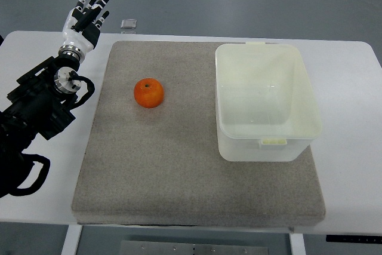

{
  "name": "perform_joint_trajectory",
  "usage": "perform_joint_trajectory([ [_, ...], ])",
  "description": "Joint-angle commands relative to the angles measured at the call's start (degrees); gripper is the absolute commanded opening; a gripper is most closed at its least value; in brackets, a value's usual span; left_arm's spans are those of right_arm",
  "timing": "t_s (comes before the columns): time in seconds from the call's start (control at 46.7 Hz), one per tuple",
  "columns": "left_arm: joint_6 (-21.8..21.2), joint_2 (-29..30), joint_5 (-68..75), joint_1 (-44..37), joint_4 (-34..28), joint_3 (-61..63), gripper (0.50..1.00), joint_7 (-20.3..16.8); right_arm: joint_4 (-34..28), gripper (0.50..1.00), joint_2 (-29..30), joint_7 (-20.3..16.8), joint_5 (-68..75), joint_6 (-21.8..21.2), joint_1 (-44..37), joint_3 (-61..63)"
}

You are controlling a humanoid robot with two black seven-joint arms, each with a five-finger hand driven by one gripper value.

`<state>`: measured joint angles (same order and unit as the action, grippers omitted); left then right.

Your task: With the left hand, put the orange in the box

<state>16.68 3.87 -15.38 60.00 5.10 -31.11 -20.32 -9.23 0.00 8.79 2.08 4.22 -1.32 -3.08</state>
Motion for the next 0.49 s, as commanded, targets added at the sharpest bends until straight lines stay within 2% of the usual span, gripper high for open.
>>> perform_joint_trajectory([
  [0.0, -0.1, 0.0, 0.0, 0.0, 0.0, 0.1, 0.992, 0.0, 0.0, 0.926, 0.0, 0.0, 0.0, 0.0, 0.0, 0.0],
  [0.471, -1.8, 1.0, 0.9, 1.7, 0.8, 1.3, 0.992, 1.5, 0.0, 0.926, 0.0, 0.0, 0.0, 0.0, 0.0, 0.0],
])
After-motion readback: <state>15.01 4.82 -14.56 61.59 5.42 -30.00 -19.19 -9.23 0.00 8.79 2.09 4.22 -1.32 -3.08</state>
